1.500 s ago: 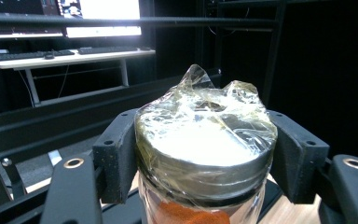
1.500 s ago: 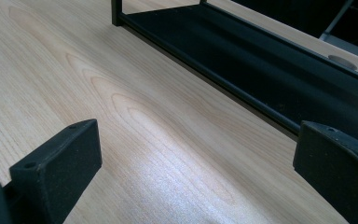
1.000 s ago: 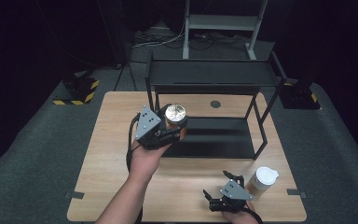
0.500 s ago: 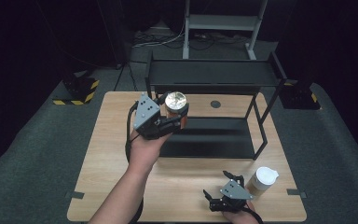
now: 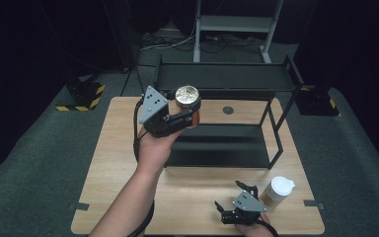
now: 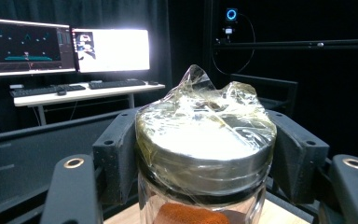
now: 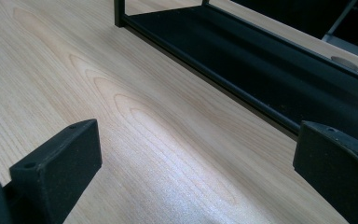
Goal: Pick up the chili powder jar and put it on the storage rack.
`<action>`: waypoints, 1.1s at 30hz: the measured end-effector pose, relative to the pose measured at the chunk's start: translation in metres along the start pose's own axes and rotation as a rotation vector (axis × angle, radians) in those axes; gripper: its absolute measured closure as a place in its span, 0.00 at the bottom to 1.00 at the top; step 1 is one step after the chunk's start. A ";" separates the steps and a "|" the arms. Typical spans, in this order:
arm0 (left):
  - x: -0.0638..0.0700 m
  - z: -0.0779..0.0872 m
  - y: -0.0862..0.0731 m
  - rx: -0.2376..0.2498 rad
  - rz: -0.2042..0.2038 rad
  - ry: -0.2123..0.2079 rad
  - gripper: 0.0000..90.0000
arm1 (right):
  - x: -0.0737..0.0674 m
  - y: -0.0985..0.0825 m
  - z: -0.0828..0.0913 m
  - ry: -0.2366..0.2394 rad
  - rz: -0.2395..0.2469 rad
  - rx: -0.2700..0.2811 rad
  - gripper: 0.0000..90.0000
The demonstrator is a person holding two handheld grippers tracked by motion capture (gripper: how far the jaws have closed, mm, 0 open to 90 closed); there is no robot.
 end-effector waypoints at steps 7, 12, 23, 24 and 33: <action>-0.001 -0.009 0.010 0.009 -0.018 0.013 0.37 | 0.000 0.000 0.000 0.000 0.001 0.003 0.00; -0.005 -0.016 0.015 0.019 -0.002 0.014 0.37 | 0.000 0.000 0.000 -0.002 0.001 0.002 0.00; -0.010 -0.030 0.030 0.036 -0.023 0.036 0.37 | 0.000 0.000 0.001 0.001 -0.002 0.006 0.00; -0.010 -0.033 0.032 0.035 -0.029 0.043 0.37 | 0.000 0.000 0.001 0.002 -0.003 0.005 0.00; -0.014 -0.048 0.039 0.033 -0.030 0.064 0.37 | 0.001 -0.001 0.001 0.005 -0.008 0.009 0.00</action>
Point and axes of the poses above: each handheld gripper's, and its own axes: z roughly backward along the jaws, y roughly out of its top, x roughly to its right, the point moved 9 cm from there along -z, roughly forward along the jaws, and after that the axes turned 9 degrees about x, right-handed, at the moved point
